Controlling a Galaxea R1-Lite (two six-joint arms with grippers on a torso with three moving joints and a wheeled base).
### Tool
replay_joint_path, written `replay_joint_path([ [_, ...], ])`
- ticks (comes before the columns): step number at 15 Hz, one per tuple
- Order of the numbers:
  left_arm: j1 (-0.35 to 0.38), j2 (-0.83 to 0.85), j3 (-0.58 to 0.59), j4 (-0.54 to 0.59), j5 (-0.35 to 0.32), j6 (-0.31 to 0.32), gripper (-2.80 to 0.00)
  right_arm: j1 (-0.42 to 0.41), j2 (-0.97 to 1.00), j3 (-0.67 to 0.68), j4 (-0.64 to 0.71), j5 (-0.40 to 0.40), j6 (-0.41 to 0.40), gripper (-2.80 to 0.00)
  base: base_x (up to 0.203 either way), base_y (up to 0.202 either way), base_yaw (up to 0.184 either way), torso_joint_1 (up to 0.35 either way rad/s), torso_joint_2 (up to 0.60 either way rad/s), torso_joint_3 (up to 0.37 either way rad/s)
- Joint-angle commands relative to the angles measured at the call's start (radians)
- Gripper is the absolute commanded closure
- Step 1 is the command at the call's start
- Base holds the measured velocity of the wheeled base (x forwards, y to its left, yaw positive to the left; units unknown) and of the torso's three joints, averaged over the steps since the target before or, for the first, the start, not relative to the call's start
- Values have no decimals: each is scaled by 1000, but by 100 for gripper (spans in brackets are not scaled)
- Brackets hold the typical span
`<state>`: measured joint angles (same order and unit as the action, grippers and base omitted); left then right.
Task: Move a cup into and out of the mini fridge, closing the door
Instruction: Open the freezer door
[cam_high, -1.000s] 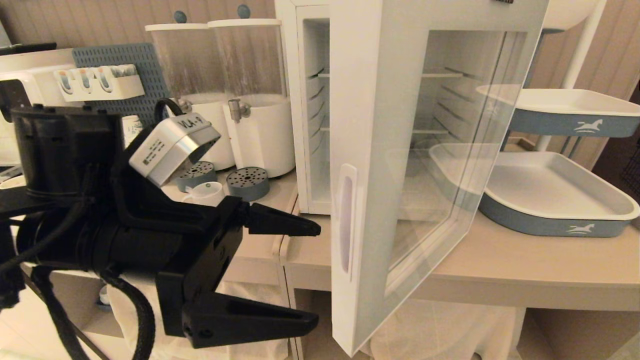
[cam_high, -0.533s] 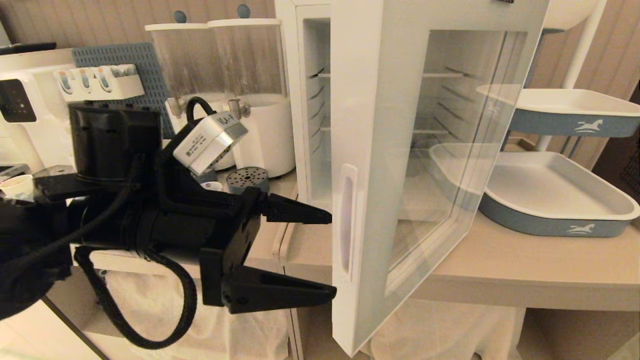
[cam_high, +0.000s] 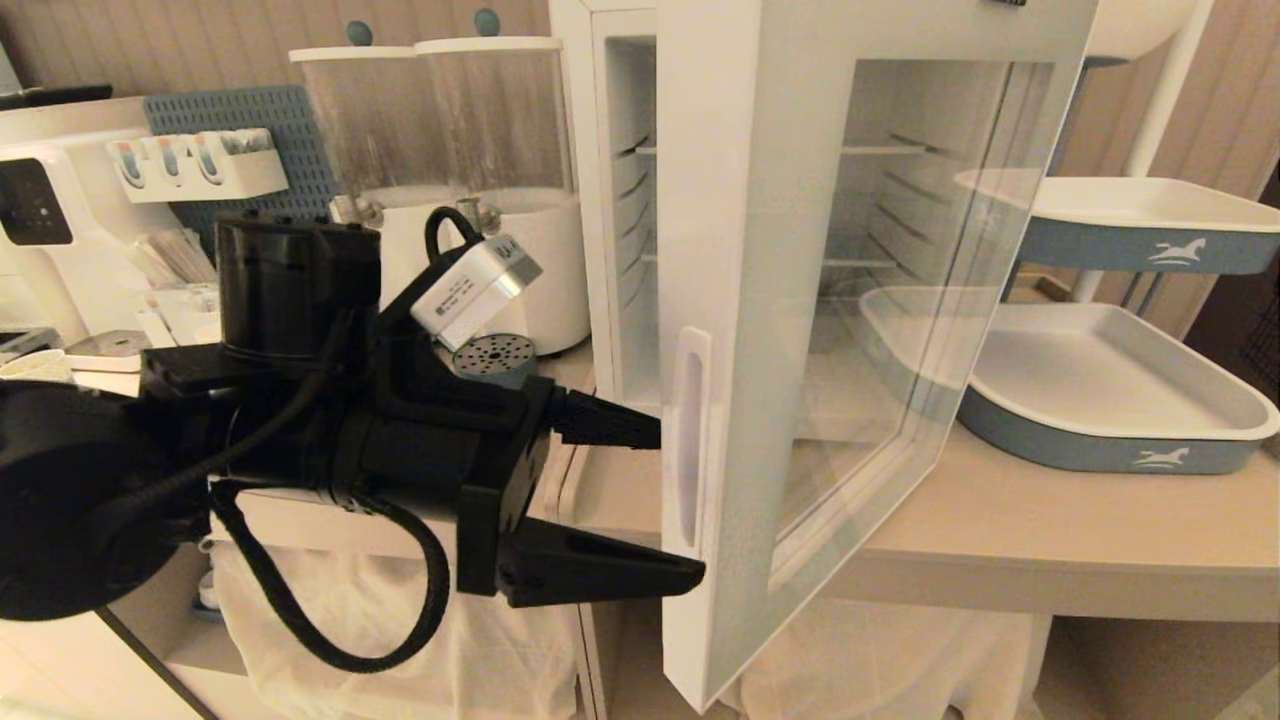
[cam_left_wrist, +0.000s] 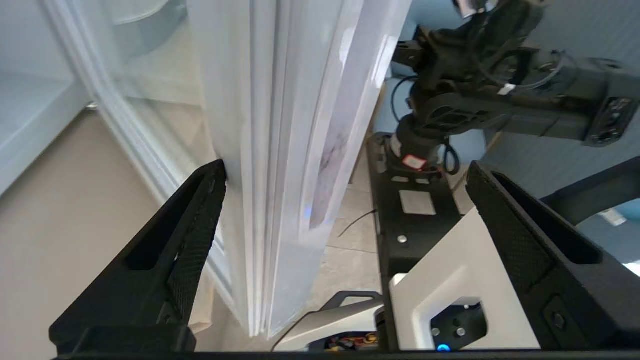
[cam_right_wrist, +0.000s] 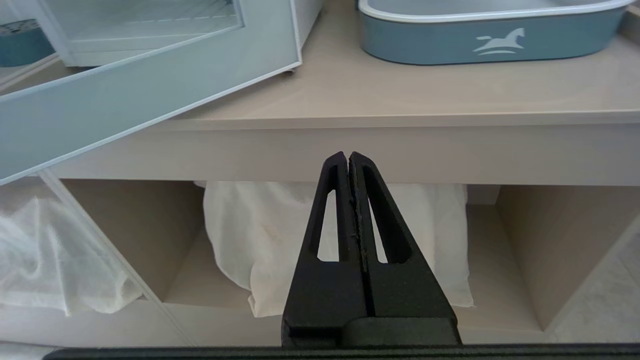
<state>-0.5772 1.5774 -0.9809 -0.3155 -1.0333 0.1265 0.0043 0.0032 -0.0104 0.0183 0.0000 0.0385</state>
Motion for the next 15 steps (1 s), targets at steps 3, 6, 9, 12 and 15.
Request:
replay_joint_path([
  [3,-107,-20,-10,-2,-4,-25,-280,0,1,0,0,0,0,0,0,0,0,0,0,0],
  [6,-219,-32,-39,-2,8,-91,-280,0,1,1,-1,0,1,0,0,0,0,0,0,0],
  [9,-332,-73,-24,-2,71,-134,-280,0,1,1,-1,0,1,0,0,0,0,0,0,0],
  [12,-357,-109,5,3,117,-138,-280,0,1,0,-1,0,1,0,0,0,0,0,0,0],
  [15,-381,-192,74,15,148,-143,-280,0,1,0,0,0,1,0,0,0,0,0,0,0],
])
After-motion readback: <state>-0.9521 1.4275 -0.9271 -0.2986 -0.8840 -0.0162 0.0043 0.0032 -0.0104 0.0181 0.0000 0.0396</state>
